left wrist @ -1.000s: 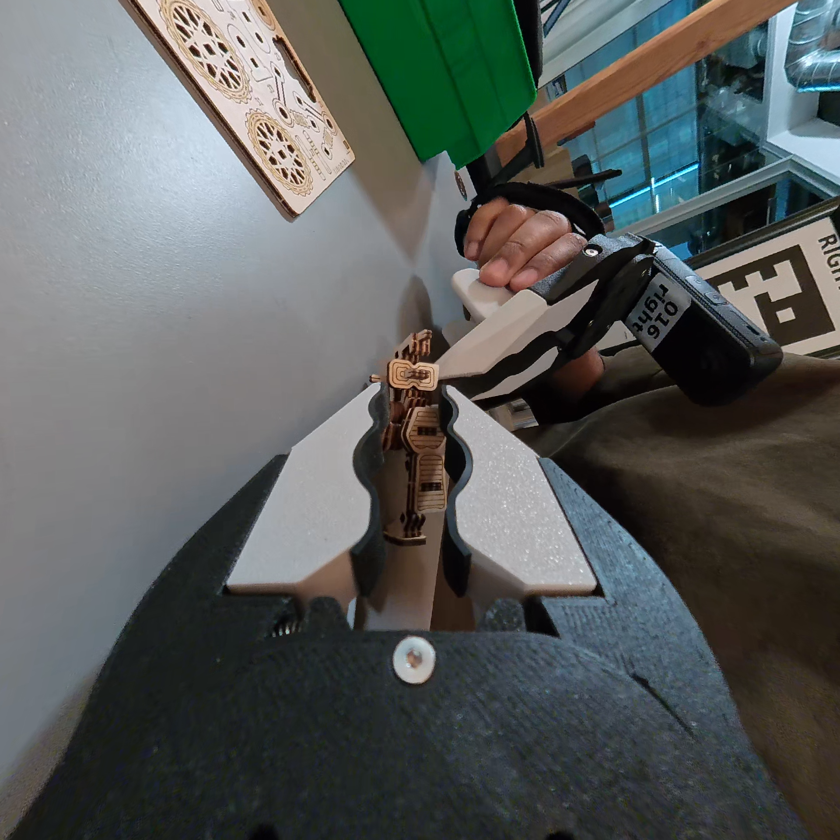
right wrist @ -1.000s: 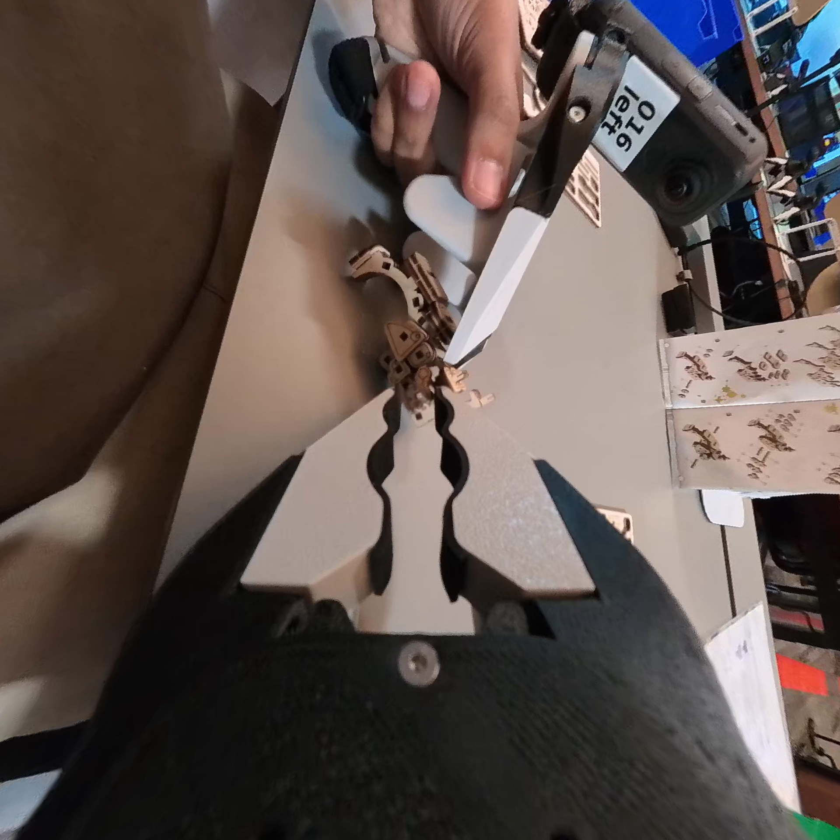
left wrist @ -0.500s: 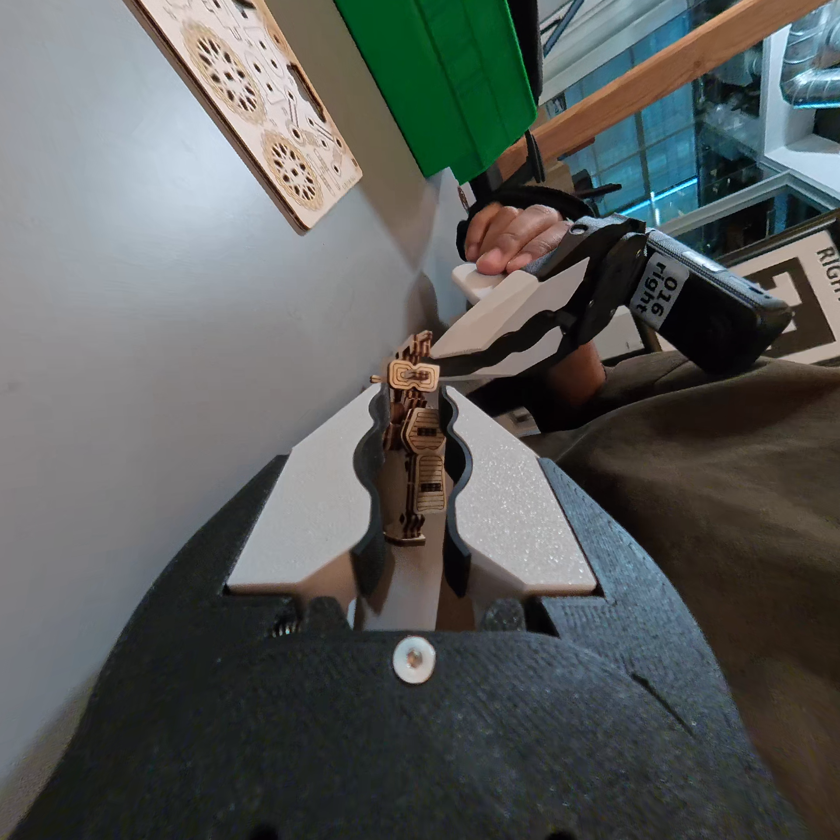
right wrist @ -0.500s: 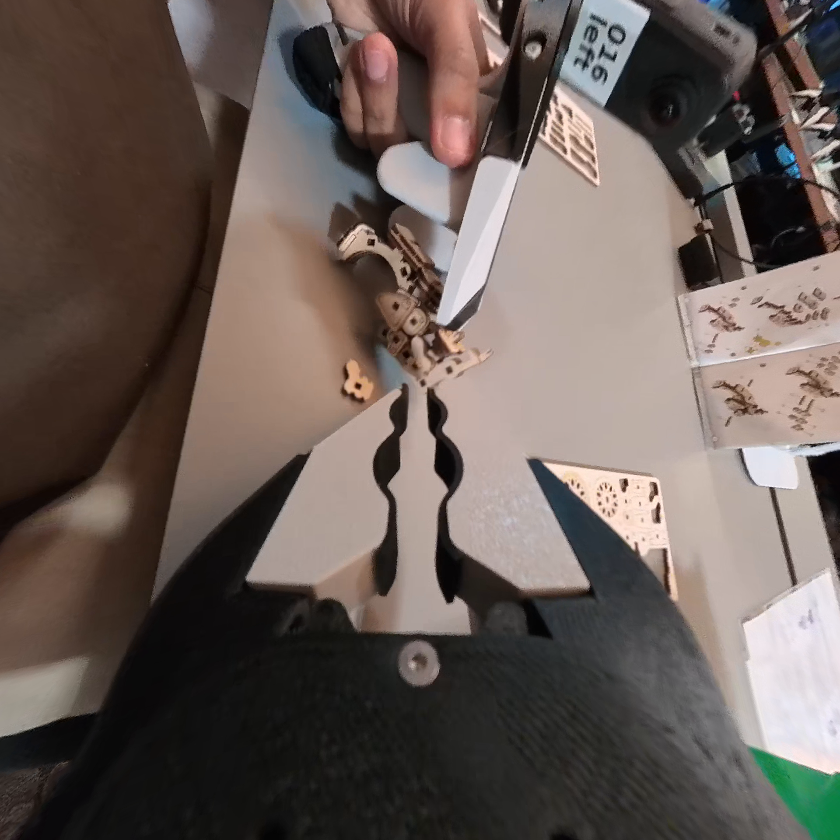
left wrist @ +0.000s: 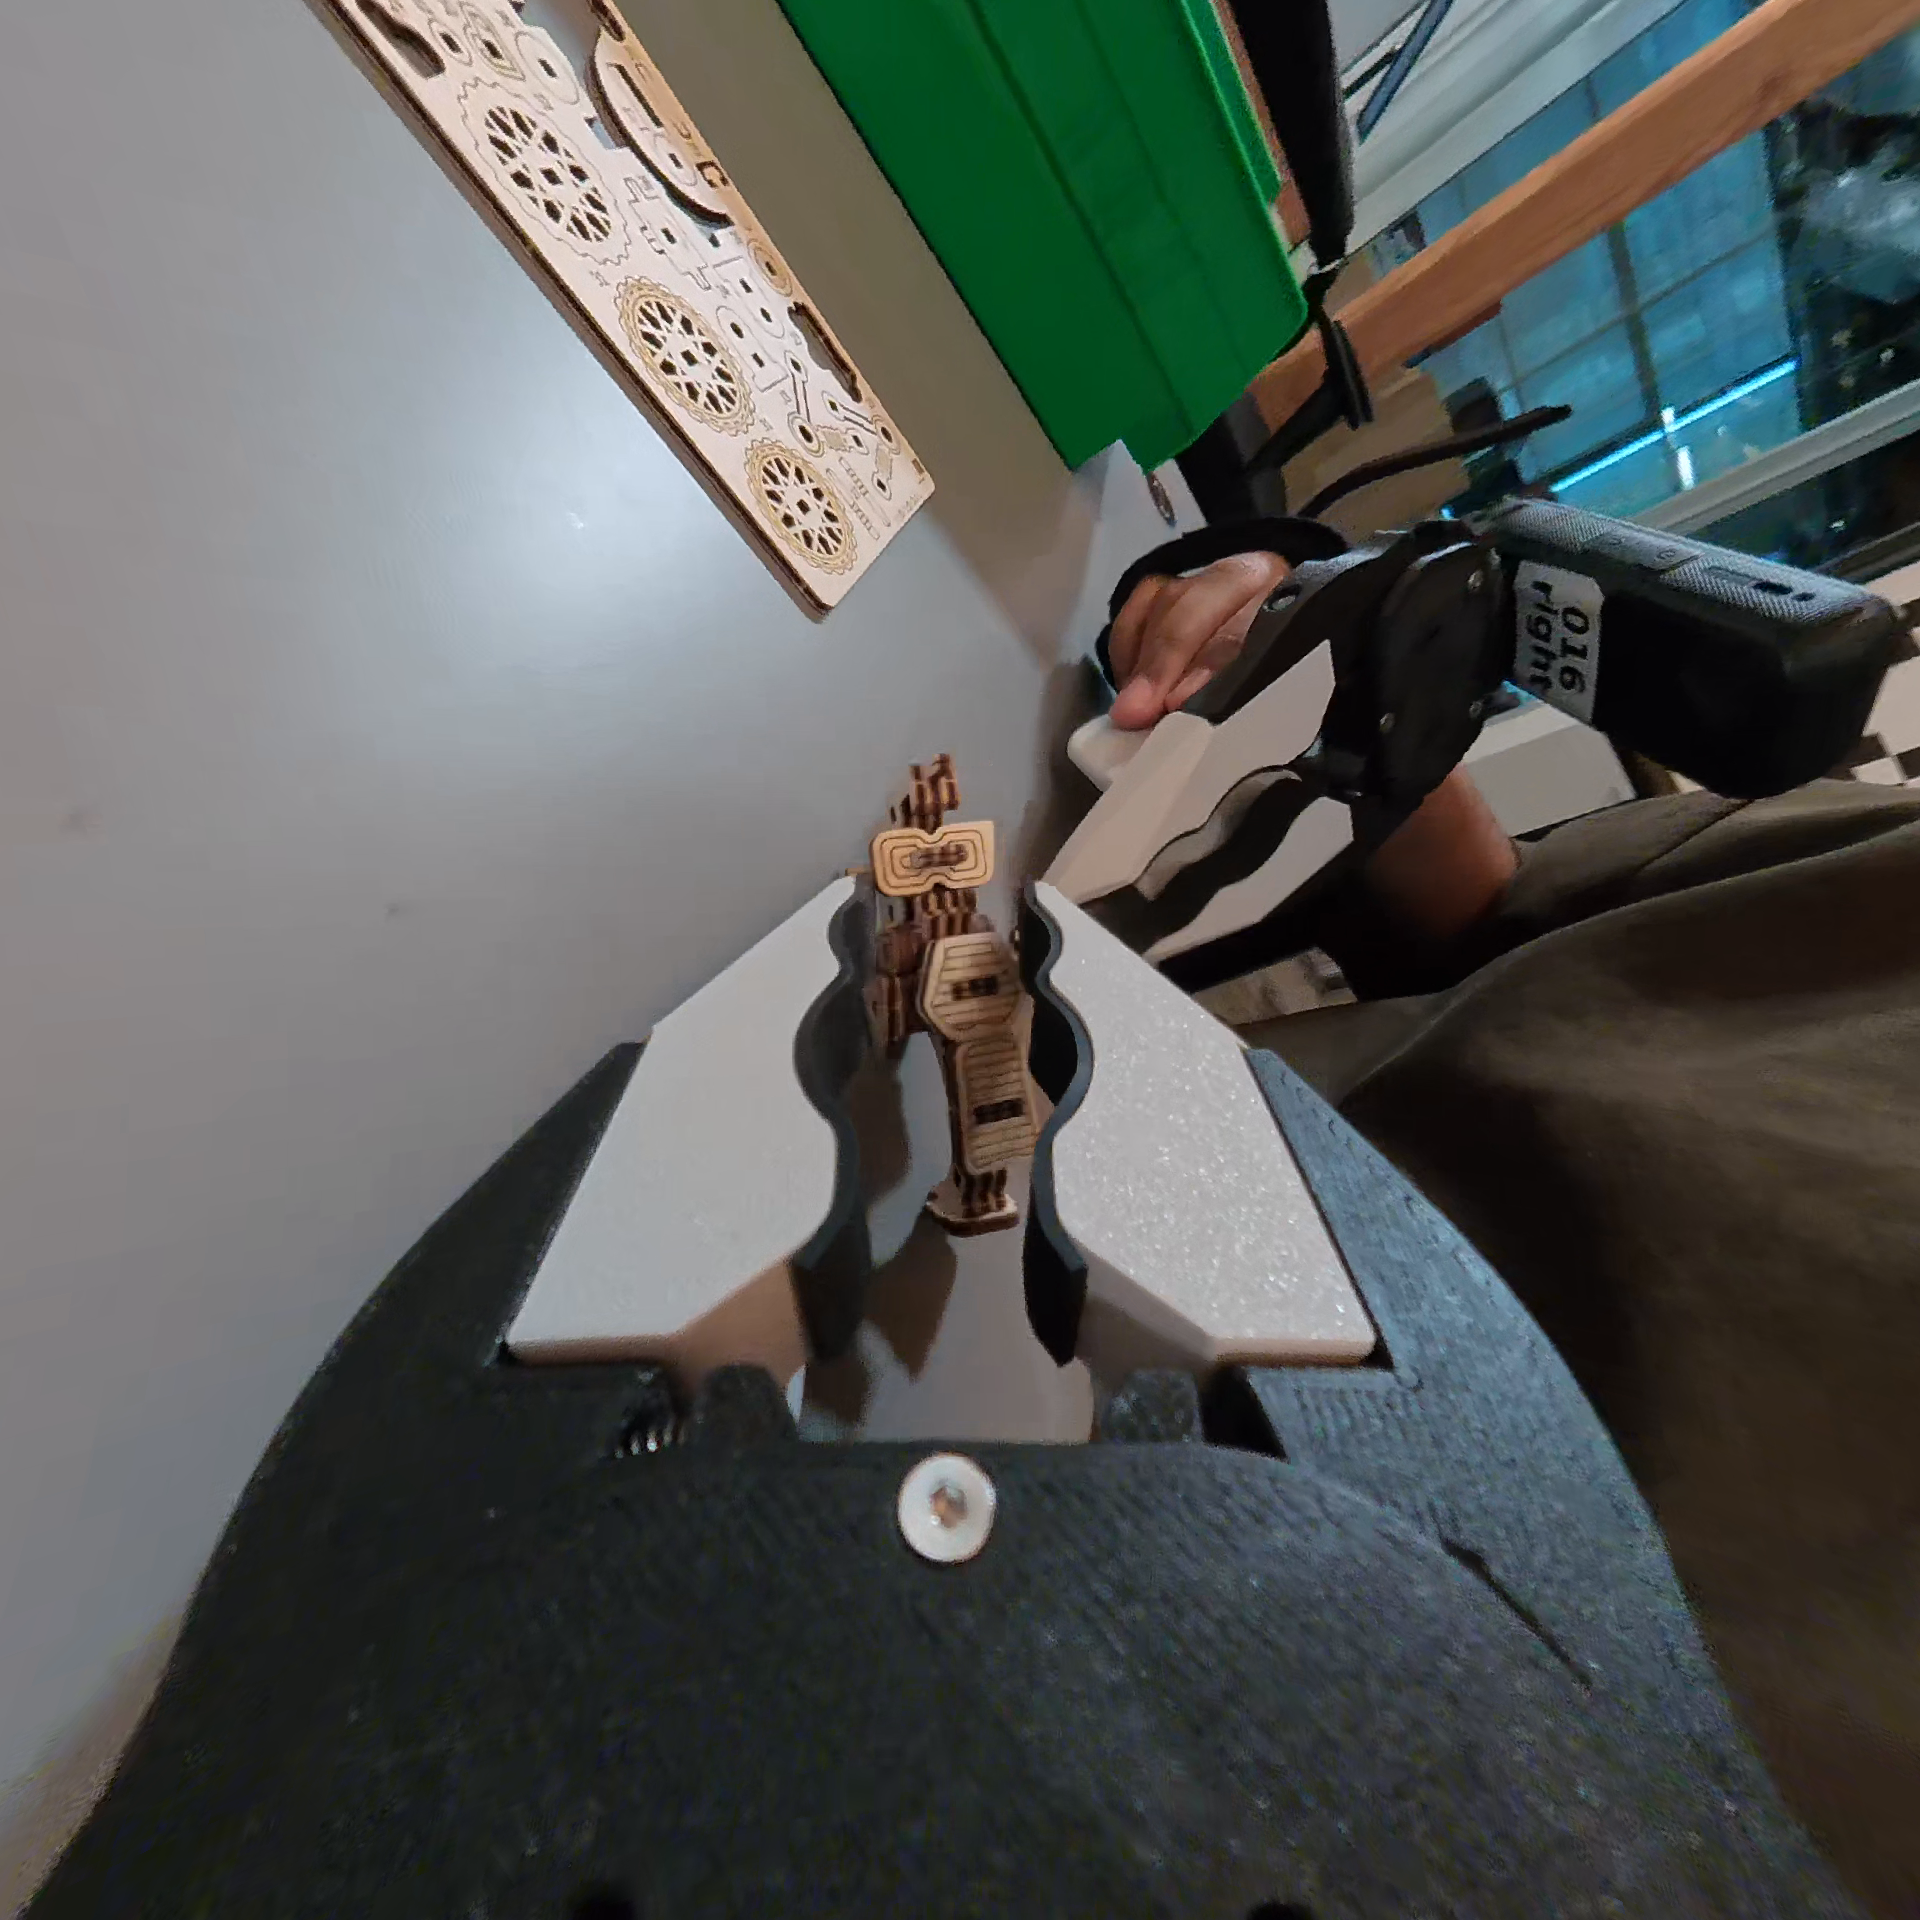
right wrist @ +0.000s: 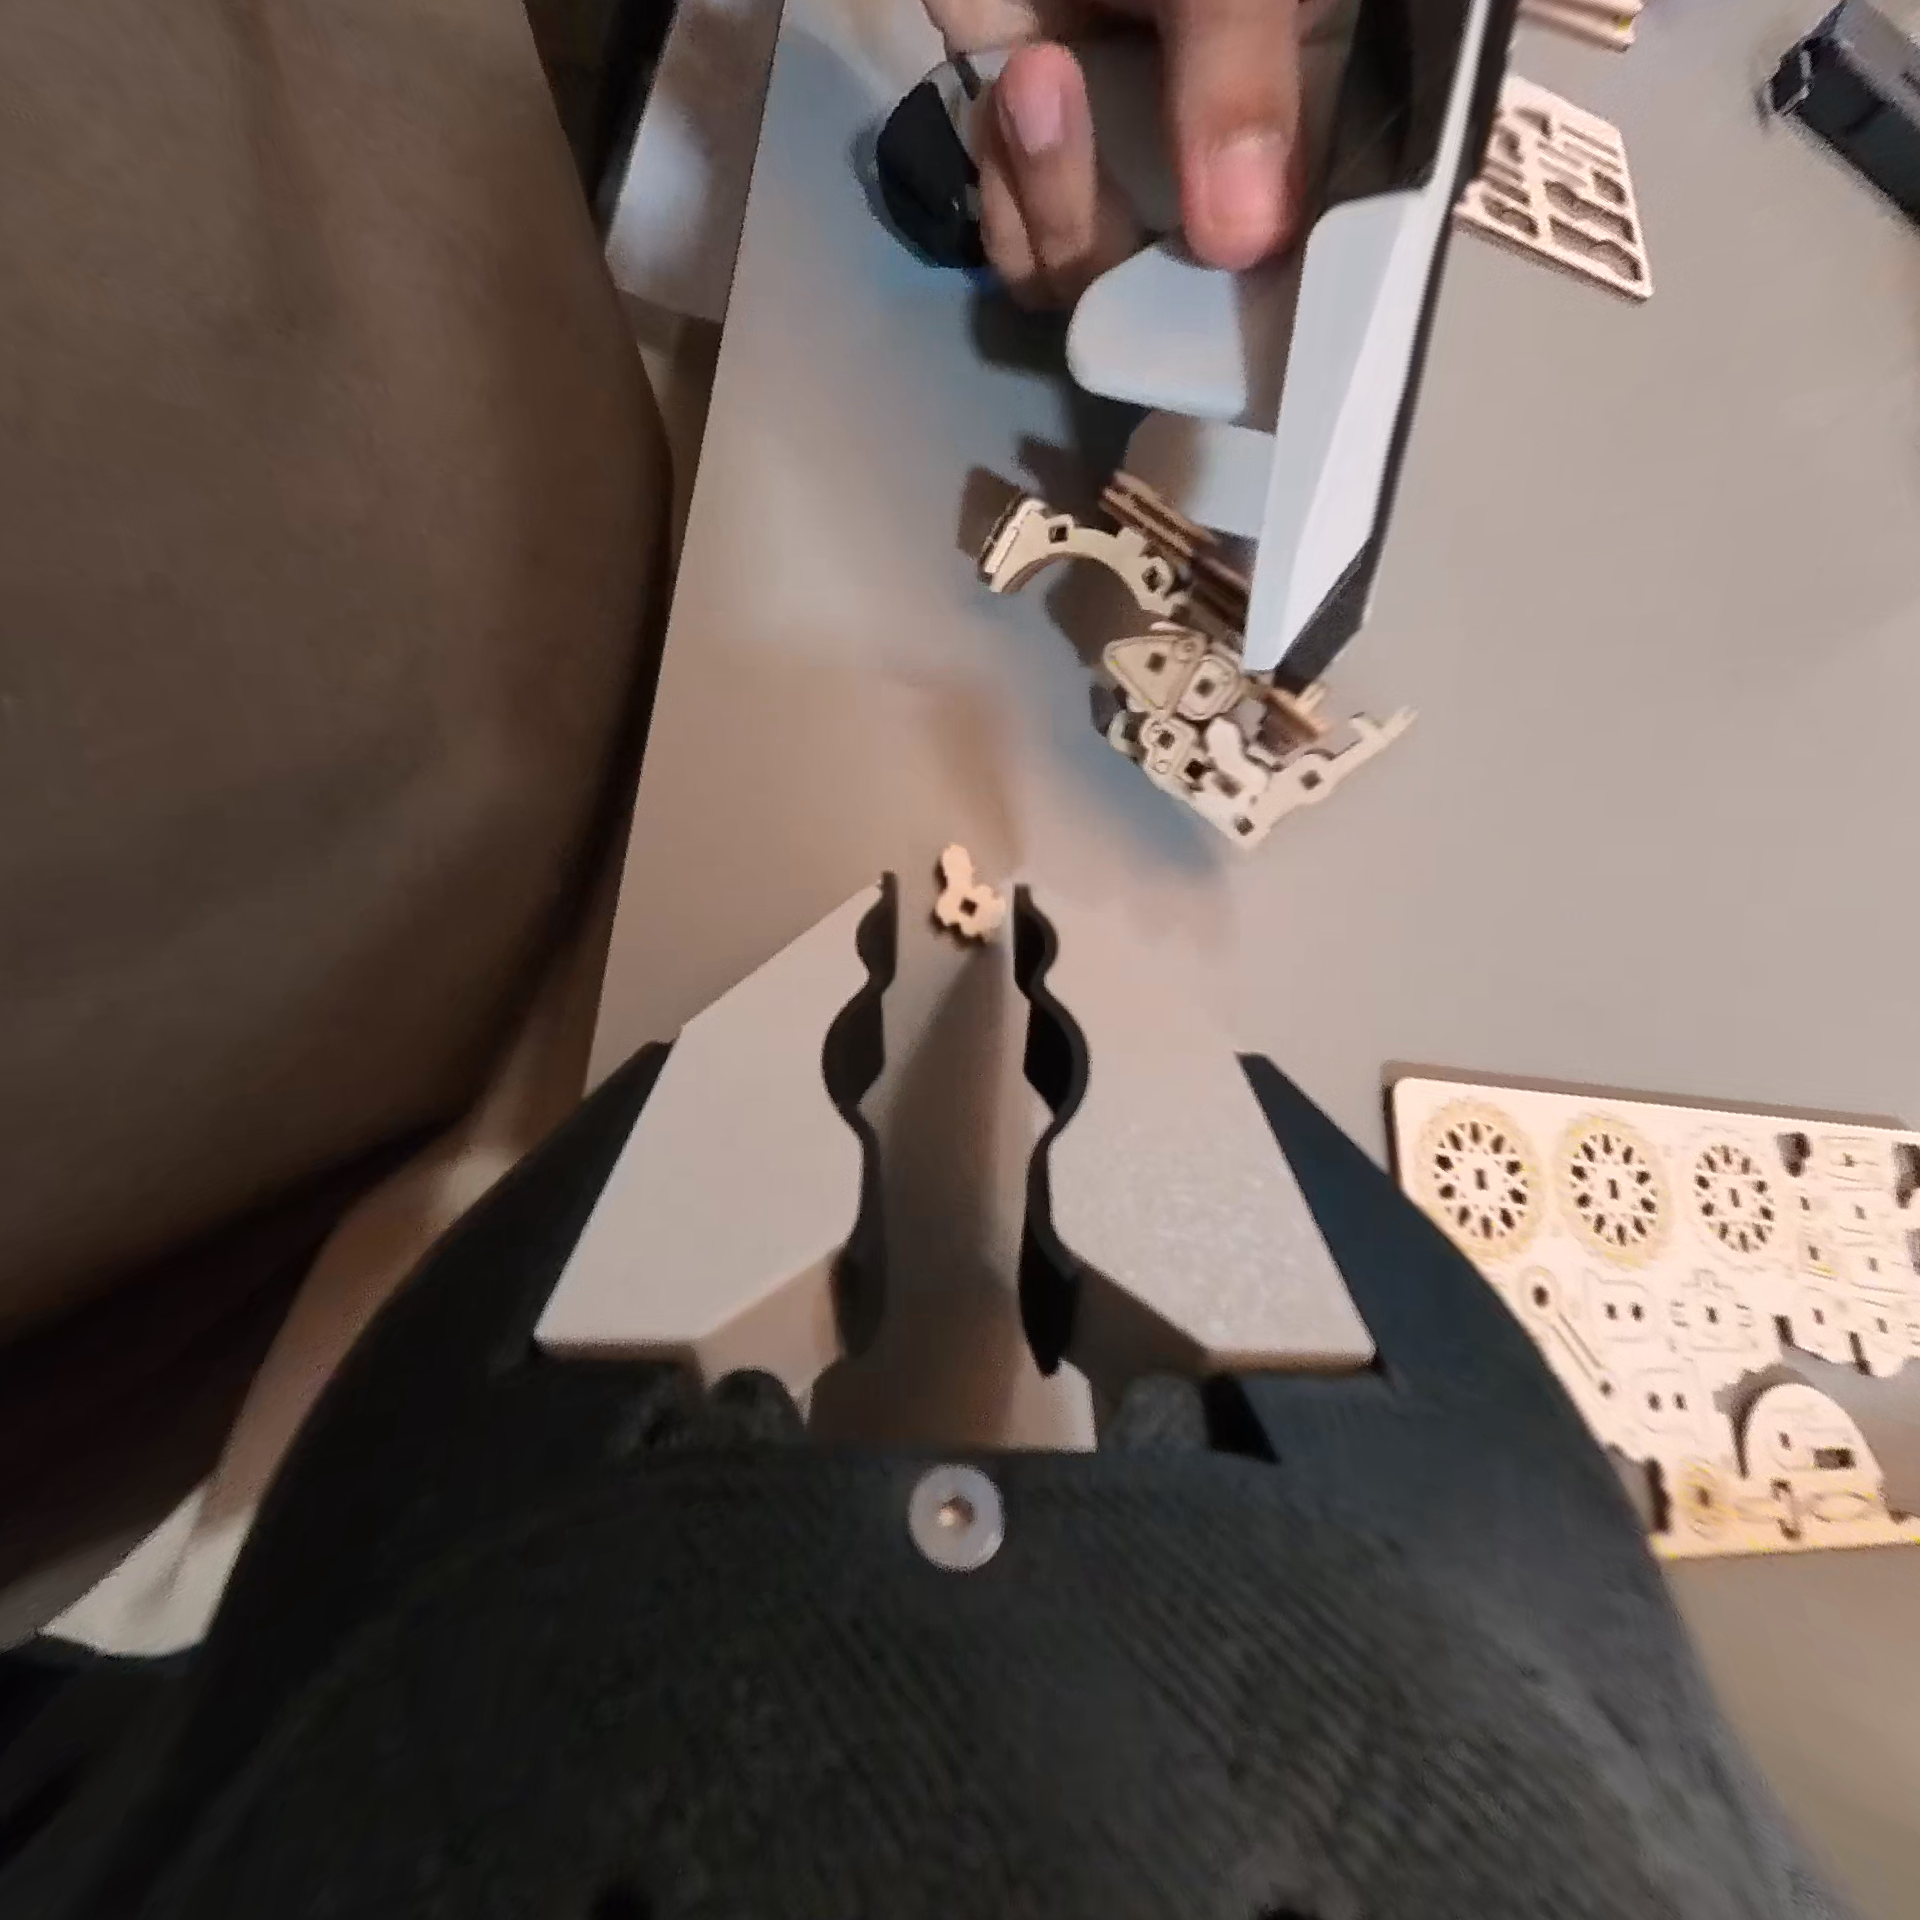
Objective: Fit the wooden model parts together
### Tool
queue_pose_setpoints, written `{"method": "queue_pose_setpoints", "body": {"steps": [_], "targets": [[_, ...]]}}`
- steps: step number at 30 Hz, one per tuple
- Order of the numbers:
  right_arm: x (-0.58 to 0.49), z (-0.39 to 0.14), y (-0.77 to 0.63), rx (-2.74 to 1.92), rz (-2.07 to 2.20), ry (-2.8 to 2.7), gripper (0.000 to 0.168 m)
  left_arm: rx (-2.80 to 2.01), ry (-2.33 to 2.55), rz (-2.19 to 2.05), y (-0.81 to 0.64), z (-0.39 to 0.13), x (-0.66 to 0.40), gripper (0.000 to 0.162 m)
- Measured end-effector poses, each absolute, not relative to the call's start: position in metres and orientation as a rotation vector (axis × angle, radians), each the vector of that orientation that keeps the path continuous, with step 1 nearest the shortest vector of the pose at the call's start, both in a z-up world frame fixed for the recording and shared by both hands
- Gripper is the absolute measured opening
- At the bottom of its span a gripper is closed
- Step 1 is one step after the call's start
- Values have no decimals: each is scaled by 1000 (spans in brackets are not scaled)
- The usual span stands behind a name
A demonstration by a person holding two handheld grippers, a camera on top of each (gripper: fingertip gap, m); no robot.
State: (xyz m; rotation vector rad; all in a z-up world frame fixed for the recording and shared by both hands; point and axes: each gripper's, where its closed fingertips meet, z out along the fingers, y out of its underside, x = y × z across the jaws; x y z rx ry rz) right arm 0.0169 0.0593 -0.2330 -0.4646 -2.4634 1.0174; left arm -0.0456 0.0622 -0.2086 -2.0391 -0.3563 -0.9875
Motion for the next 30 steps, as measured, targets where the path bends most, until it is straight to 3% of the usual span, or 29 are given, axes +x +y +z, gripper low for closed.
{"method": "queue_pose_setpoints", "body": {"steps": [5,11,20,26,30], "targets": [[15,-235,55,-570,1064,-2489,5,-2056,-356,-877,59,-208,-60,38],[14,-235,56,-791,1111,-2511,0,-2047,-383,-828,56,-208,-73,42],[11,-224,66,-900,1166,-2462,0,-1934,-331,-744,61,-185,-80,46],[11,-233,66,-925,1158,-2486,24,-1833,-266,-765,63,-165,-71,43],[8,-237,63,-997,1156,-2493,11,-1790,-206,-730,63,-153,-65,40]]}}
